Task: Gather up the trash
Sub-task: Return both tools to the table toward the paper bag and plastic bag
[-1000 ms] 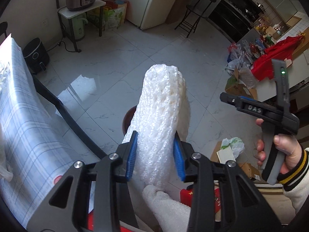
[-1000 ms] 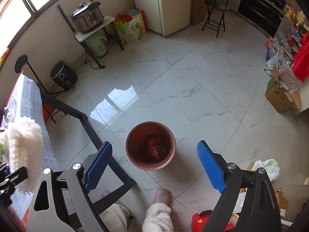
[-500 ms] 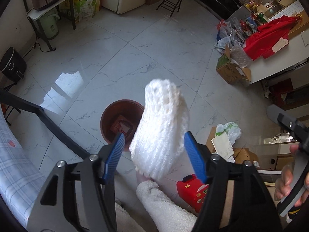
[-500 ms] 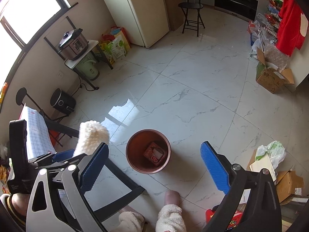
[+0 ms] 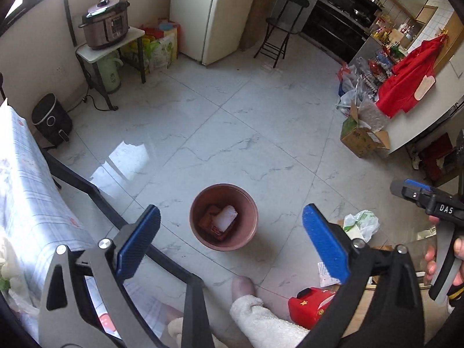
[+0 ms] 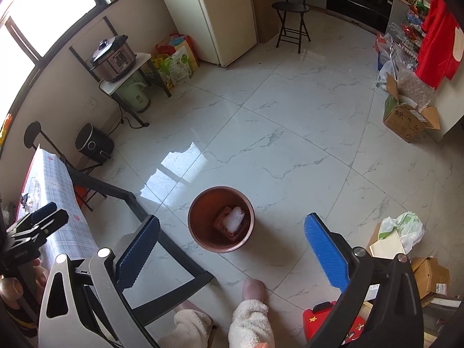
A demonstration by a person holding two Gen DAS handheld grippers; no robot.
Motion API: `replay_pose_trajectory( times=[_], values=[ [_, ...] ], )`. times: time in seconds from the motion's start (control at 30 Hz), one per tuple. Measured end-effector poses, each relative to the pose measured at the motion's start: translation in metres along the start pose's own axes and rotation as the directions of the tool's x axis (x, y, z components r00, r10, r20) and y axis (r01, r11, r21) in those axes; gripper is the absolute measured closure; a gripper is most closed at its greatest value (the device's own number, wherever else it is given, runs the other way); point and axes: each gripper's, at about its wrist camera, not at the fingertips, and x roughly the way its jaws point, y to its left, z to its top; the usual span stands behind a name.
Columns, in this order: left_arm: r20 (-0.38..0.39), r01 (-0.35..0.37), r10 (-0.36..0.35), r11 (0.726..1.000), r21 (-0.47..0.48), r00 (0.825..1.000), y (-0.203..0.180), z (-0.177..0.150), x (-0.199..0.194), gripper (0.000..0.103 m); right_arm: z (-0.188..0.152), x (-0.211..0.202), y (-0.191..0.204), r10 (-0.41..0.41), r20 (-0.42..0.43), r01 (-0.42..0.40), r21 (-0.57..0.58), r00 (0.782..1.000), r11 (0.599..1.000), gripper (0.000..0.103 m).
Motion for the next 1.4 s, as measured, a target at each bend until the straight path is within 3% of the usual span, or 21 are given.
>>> replay_pose_trajectory(
  times=[0.3, 0.6, 0.87, 1.23, 1.4],
  values=[
    [0.091, -0.046, 0.054, 0.995, -0.088, 0.994, 0.055, -0.039, -0.087, 0.005, -0.028, -0.007, 0.081, 0.033, -0.092, -0.047, -0.160, 0.995, 0.986, 0.006],
    [0.192, -0.117, 0.172, 0.956, -0.267, 0.966, 0.122, -0.096, -0.174, 0.005, -0.043, -0.013, 0.169, 0.065, -0.134, -0.107, -0.328, 0.989, 0.939, 0.006],
    [0.210, -0.216, 0.333, 0.872, -0.438, 0.919, 0.192, -0.156, -0.233, 0.005, -0.058, -0.014, 0.255, 0.091, -0.153, -0.155, -0.482, 0.984, 0.862, 0.006],
    [0.205, -0.262, 0.477, 0.737, -0.623, 0.854, 0.279, -0.234, -0.284, 0.005, -0.078, -0.008, 0.377, 0.144, -0.183, -0.229, -0.634, 0.972, 0.738, 0.006],
    [0.178, -0.276, 0.509, 0.691, -0.668, 0.842, 0.312, -0.266, -0.296, 0.005, -0.082, -0.004, 0.423, 0.210, -0.184, -0.279, -0.679, 0.960, 0.679, 0.006]
  ],
)
